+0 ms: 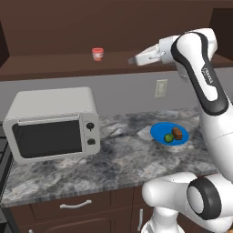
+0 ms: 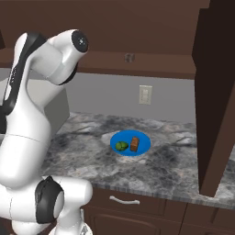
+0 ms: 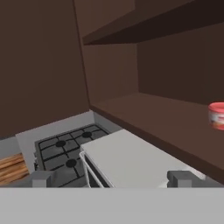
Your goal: Pick the avocado and bread from the counter and place them on the plate. Then pick the jam from the cabinet and place it next to the plate. Lastly close the cabinet door.
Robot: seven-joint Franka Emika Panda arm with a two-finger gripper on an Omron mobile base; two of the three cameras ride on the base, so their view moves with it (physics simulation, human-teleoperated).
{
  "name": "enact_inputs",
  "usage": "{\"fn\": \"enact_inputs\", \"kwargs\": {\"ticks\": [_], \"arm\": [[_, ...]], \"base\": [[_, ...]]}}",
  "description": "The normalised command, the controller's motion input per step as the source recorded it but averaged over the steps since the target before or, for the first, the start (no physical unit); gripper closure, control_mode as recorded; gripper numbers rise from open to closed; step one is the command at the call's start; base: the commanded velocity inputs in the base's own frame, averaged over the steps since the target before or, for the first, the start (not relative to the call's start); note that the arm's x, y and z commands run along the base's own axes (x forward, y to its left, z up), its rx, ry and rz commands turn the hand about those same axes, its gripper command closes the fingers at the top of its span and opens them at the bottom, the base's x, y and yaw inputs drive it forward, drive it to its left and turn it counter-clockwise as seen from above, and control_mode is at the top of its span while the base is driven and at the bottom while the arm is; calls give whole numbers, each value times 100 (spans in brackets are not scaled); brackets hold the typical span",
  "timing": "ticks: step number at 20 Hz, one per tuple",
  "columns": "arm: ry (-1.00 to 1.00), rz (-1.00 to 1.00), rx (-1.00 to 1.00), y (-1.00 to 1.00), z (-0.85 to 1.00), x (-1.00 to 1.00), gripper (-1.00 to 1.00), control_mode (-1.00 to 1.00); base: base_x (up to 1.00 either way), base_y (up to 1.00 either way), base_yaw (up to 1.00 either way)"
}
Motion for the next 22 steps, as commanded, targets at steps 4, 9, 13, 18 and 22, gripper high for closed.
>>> {"fn": "enact_inputs", "kwargs": {"ticks": [4,9,13,18,22], "arm": [[0,0,-2,0,-2,16,-100,-100],[0,0,-3,0,-1,13,-100,-100],[0,0,-4,0,0,4,-100,-100],[-3,0,-3,0,-4,7,-100,-100],[-6,0,-3,0,-2,5,-100,-100]], "base": [[0,0,0],[0,0,0],[0,0,0],[0,0,0],[0,0,0]]}}
